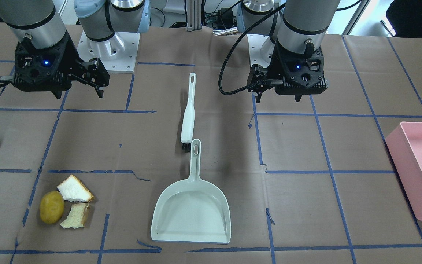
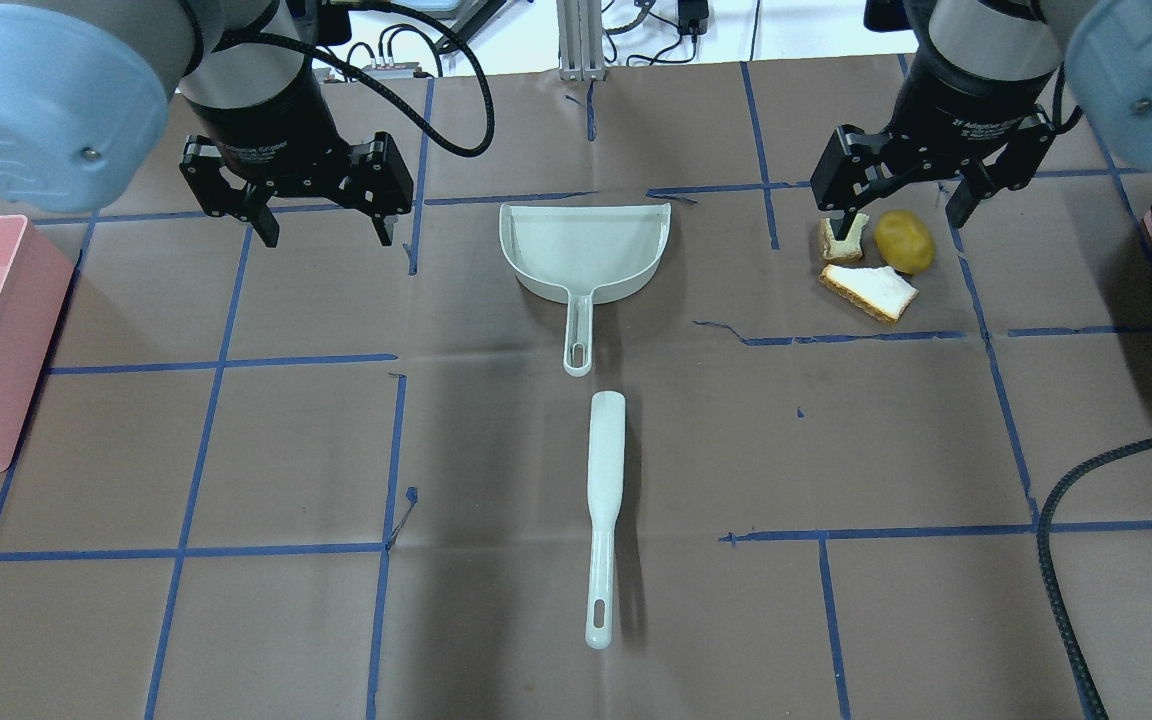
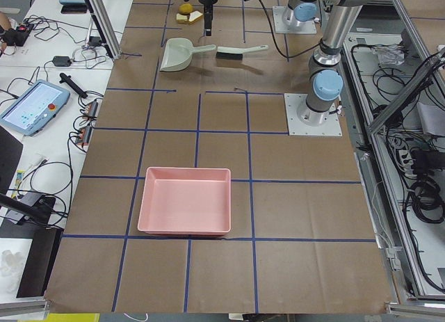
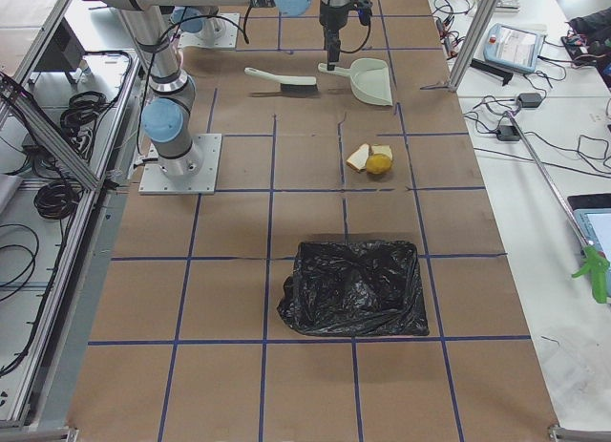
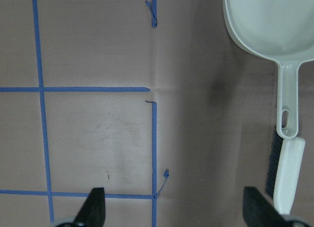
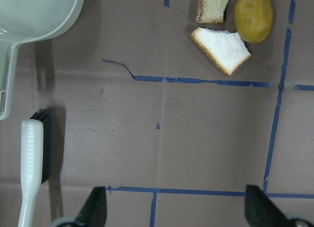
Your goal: Sweep and dump trash in nearest bin
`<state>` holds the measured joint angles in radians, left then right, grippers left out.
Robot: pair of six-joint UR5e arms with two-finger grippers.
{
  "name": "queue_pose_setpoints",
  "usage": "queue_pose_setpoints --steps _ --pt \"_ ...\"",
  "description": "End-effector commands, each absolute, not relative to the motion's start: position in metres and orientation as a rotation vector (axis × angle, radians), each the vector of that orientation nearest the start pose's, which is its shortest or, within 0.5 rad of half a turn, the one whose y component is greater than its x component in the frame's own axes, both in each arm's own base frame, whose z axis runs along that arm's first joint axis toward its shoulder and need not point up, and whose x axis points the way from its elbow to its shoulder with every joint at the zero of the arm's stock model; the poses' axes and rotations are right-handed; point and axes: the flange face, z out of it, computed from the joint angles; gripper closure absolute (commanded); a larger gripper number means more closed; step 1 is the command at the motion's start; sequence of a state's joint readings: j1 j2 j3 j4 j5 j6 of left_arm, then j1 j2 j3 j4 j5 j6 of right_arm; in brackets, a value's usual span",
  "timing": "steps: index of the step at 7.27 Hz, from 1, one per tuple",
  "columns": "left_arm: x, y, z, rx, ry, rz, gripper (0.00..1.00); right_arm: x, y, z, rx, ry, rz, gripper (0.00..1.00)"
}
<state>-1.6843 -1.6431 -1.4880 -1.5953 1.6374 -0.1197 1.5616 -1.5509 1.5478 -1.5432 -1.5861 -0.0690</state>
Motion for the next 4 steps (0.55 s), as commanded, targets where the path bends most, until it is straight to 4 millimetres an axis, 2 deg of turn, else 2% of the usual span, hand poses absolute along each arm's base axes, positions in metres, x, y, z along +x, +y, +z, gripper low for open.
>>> queue_pose_setpoints --steps 1,4 --pt "-0.1845 -0.5035 0.4899 -0.009 3.07 0.008 0.0 0.1272 -0.4991 0.4866 -0.095 3.154 0.04 0.0" --pt "-0.1844 -0.5027 0.4914 -0.011 3.078 0.005 0.0 0.1272 -0.4991 0.4866 -0.095 3.154 0.04 0.0"
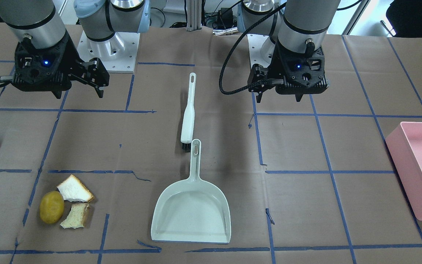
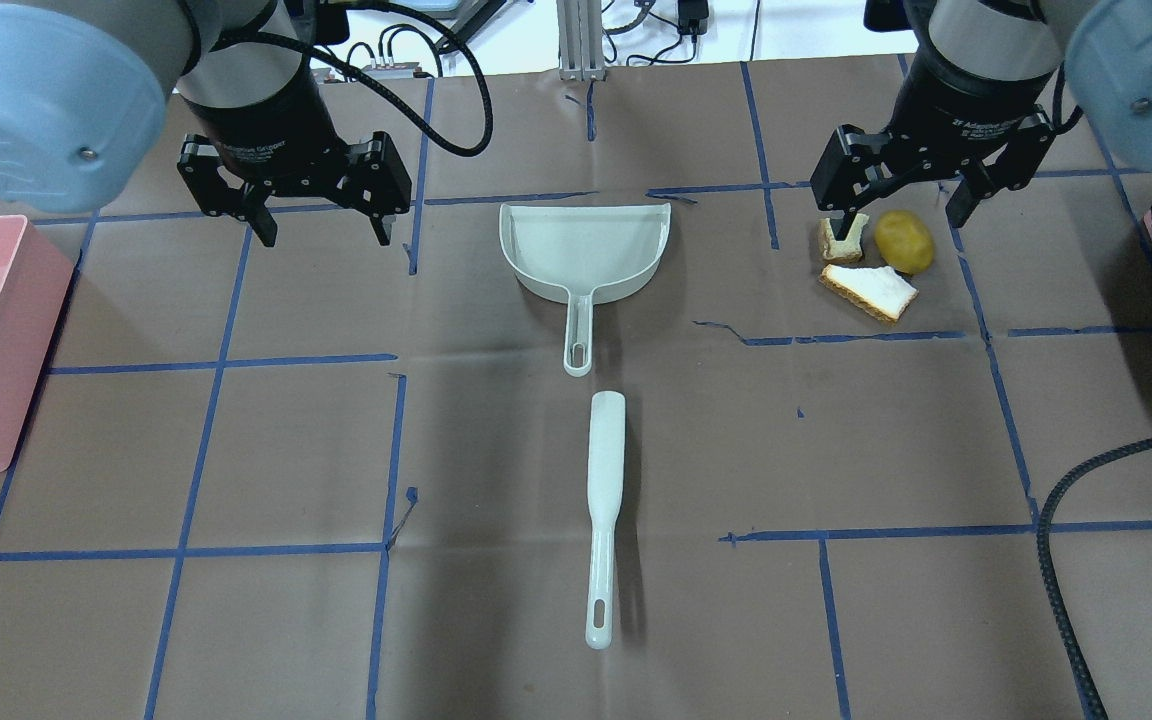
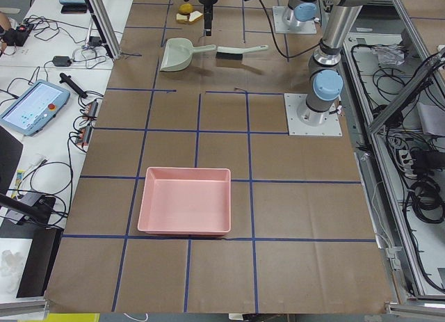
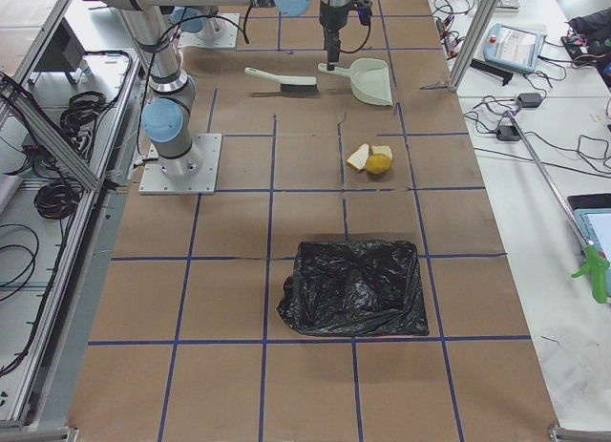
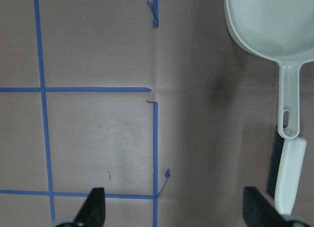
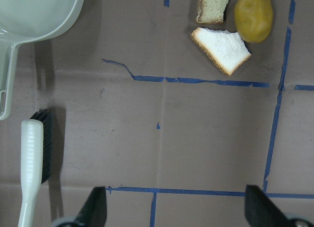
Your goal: Sweep and dump trash in nearest bin
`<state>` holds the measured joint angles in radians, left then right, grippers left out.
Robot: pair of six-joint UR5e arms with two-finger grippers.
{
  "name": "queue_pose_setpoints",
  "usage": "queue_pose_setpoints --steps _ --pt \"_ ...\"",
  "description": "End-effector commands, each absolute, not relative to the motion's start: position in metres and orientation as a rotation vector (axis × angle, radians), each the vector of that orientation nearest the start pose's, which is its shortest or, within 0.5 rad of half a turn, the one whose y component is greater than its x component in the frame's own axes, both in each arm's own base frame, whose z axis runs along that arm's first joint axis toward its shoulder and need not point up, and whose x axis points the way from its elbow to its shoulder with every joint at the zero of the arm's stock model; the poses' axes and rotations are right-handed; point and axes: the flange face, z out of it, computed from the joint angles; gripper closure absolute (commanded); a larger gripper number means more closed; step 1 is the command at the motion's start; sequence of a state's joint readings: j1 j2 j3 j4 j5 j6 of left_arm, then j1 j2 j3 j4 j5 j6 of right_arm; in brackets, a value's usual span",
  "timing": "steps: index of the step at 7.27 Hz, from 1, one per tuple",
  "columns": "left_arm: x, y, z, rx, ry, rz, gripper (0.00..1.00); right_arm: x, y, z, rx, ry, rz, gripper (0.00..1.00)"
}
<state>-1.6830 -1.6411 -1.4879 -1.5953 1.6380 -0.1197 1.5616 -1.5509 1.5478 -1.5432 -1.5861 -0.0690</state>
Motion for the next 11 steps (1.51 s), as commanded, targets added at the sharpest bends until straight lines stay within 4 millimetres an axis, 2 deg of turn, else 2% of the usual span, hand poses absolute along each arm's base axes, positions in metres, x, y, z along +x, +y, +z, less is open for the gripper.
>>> queue_pose_setpoints --steps 1,4,7,10,11 --pt "-0.185 -0.502 0.49 -0.009 3.077 0.017 0.0 0.127 -0.499 0.487 -0.095 3.154 0.04 0.0" --pt "-0.189 -0.496 0.493 -0.007 3.118 0.018 0.0 0.127 -0.499 0.487 -0.095 3.154 0.04 0.0" --pt "-0.191 -0.499 0.492 0.0 3.118 0.008 0.0 0.127 -0.499 0.487 -0.095 3.154 0.04 0.0" --pt "-0.192 -0.493 0.502 0.005 3.123 -0.02 0.0 0.127 -0.499 0.487 -0.095 3.154 0.04 0.0" --pt "-0.193 -0.495 0.498 0.005 3.122 -0.009 0.0 0.127 -0.499 0.487 -0.095 3.154 0.04 0.0"
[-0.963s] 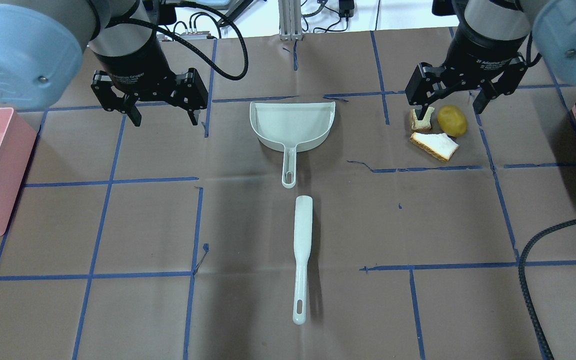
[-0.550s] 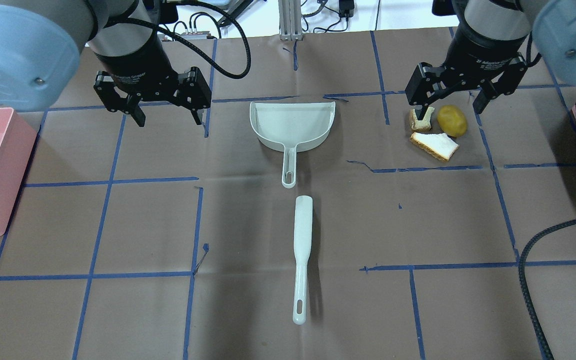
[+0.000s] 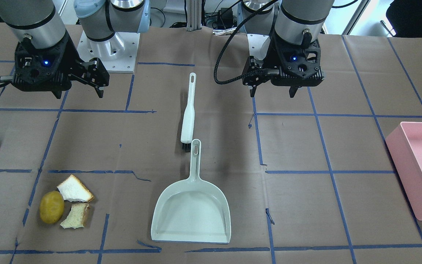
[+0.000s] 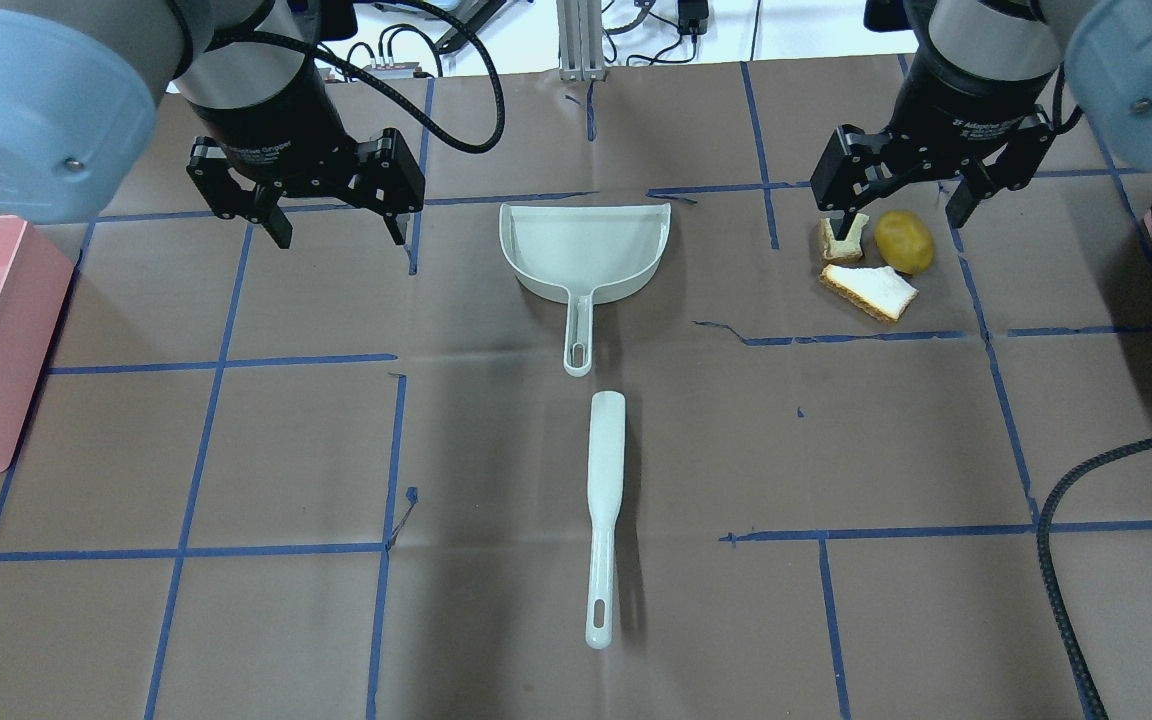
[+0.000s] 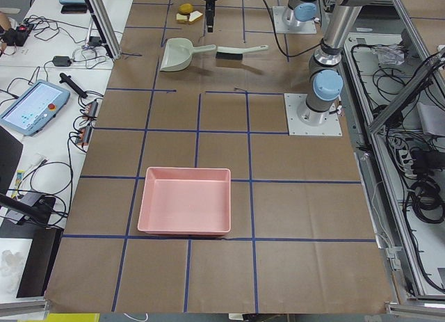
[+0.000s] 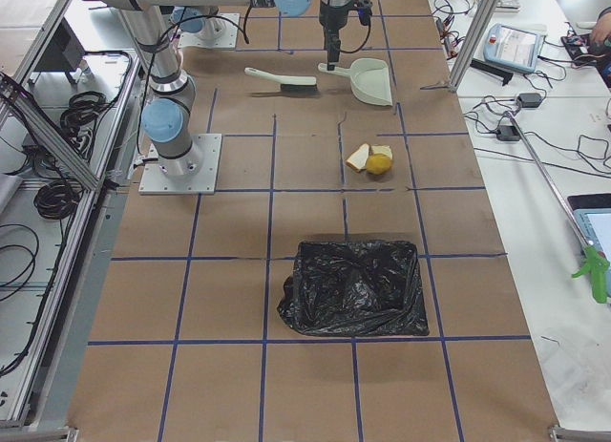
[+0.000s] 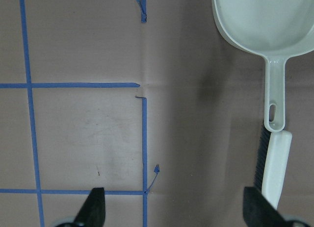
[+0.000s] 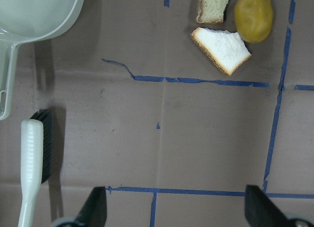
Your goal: Sweep and dump trash in nearest bin
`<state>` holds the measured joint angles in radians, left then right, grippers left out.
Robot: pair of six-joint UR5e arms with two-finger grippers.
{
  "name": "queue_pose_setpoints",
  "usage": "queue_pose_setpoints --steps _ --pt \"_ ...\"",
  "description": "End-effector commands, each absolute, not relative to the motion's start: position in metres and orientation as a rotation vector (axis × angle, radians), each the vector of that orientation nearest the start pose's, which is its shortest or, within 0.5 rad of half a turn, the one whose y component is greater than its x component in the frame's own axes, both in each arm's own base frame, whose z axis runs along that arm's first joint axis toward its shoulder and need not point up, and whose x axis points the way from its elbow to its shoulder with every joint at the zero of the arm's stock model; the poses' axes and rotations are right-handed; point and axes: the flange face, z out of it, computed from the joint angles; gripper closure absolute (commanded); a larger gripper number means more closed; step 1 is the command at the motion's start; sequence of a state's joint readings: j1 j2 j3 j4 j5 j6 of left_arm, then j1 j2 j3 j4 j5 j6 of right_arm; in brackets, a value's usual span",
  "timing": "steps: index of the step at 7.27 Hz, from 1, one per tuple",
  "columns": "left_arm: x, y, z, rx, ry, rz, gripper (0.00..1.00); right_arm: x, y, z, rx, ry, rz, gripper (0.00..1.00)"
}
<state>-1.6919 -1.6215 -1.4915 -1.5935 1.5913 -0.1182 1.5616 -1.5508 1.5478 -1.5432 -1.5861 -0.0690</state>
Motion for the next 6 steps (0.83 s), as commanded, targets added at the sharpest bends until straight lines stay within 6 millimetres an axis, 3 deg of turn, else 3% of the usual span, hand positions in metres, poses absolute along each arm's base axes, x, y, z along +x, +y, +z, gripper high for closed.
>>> queue_pose_setpoints --steps 1,3,6 --pt "-0.193 -0.496 0.496 0.007 3.122 -0.001 0.0 0.127 -0.499 0.487 -0.095 3.154 0.04 0.0" --pt "-0.194 -0.503 0.485 0.01 3.118 0.027 0.0 0.127 -0.499 0.487 -0.095 3.154 0.04 0.0" --pt "-0.192 -0.512 0.479 0.148 3.118 -0.005 0.0 0.127 -0.499 0.487 -0.095 3.154 0.04 0.0"
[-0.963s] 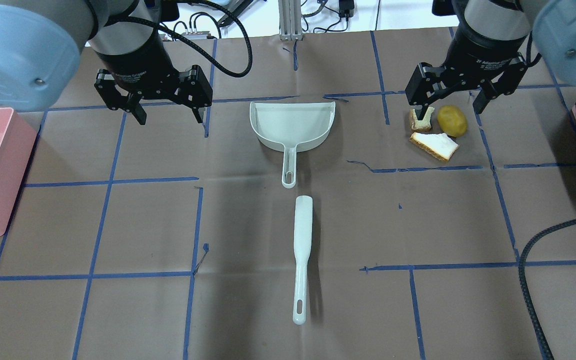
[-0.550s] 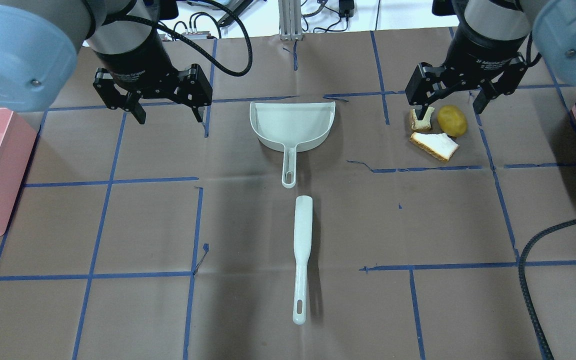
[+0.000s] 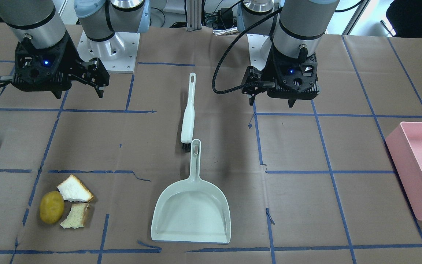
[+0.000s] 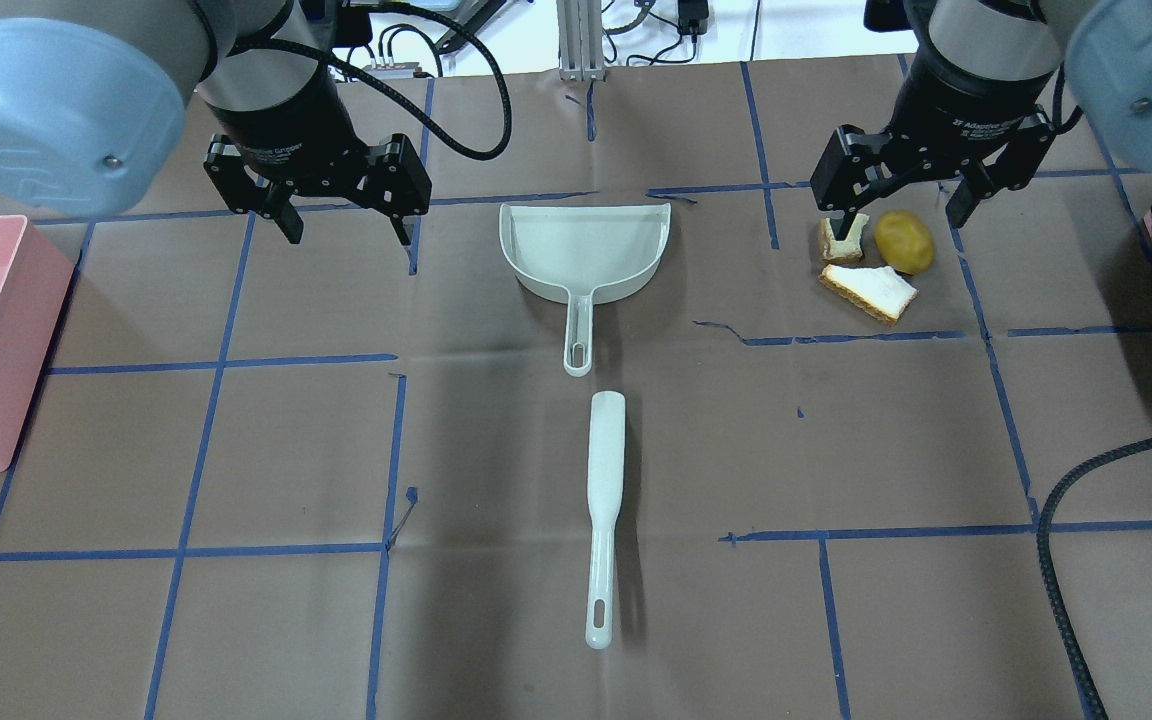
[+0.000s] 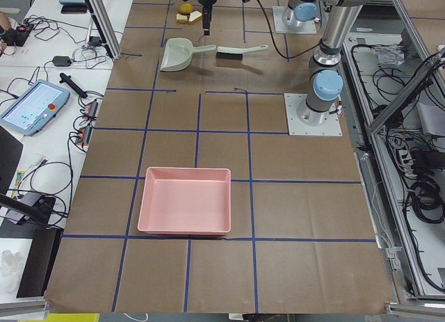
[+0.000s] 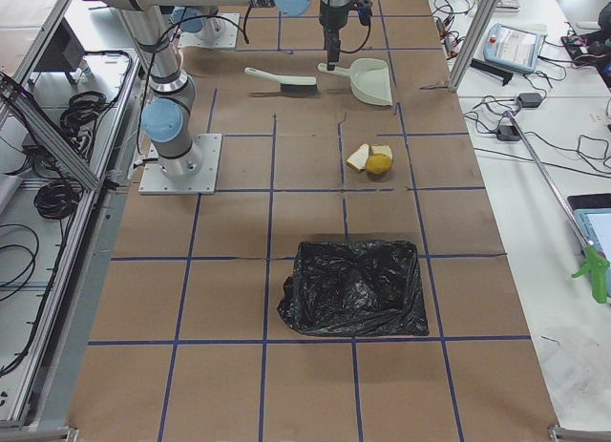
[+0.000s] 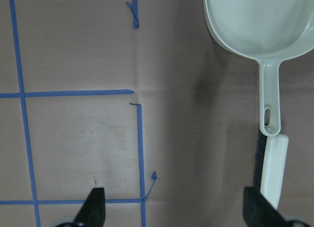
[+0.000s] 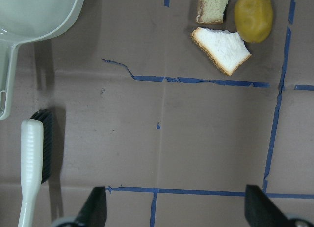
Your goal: Sweep and dump trash in nearest bin
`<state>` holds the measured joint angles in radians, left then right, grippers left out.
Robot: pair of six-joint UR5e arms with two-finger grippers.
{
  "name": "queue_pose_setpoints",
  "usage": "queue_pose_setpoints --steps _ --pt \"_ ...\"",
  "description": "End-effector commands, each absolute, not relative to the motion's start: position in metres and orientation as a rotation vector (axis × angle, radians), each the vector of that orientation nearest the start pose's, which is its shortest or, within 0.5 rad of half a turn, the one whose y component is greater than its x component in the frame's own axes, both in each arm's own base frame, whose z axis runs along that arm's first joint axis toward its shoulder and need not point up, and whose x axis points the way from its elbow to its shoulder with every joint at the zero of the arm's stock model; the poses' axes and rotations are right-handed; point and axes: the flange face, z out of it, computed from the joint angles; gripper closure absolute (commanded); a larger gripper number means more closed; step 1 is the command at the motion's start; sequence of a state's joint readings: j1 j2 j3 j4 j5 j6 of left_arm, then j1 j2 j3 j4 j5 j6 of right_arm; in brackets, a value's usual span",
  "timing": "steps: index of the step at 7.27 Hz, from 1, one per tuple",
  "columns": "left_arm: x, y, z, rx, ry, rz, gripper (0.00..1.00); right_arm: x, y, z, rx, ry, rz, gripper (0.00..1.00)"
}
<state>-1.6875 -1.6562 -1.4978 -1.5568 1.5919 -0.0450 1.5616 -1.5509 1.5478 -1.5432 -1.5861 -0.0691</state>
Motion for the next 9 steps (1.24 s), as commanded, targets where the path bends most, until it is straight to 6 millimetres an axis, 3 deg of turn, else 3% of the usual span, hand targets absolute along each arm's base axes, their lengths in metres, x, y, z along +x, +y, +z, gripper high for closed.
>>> queue_pose_setpoints --steps 1,2,4,5,6,7,9 --pt "-0.193 -0.516 0.471 0.16 3.118 0.019 0.0 0.127 -0.499 0.487 -0.095 3.154 0.04 0.0" --pt "-0.2 -0.518 0.463 0.165 3.182 0.051 0.0 0.127 -0.499 0.487 -0.095 3.154 0.04 0.0" --pt "-0.228 -0.505 0.418 0.177 3.283 0.148 0.0 0.127 -0.499 0.487 -0.095 3.154 0.04 0.0" --pt "-0.256 -0.487 0.395 0.018 3.28 0.136 0.0 0.127 -0.499 0.487 -0.095 3.154 0.04 0.0" --pt "-0.29 -0.465 0.384 -0.04 3.283 0.07 0.0 0.127 -0.499 0.487 -0.095 3.154 0.04 0.0" --pt "-0.314 -0.436 0.369 0.038 3.275 0.1 0.0 0.127 -0.499 0.487 -0.095 3.154 0.04 0.0" --pt "-0.321 -0.38 0.319 0.068 3.232 0.228 0.0 0.127 -0.5 0.486 -0.095 3.154 0.042 0.0"
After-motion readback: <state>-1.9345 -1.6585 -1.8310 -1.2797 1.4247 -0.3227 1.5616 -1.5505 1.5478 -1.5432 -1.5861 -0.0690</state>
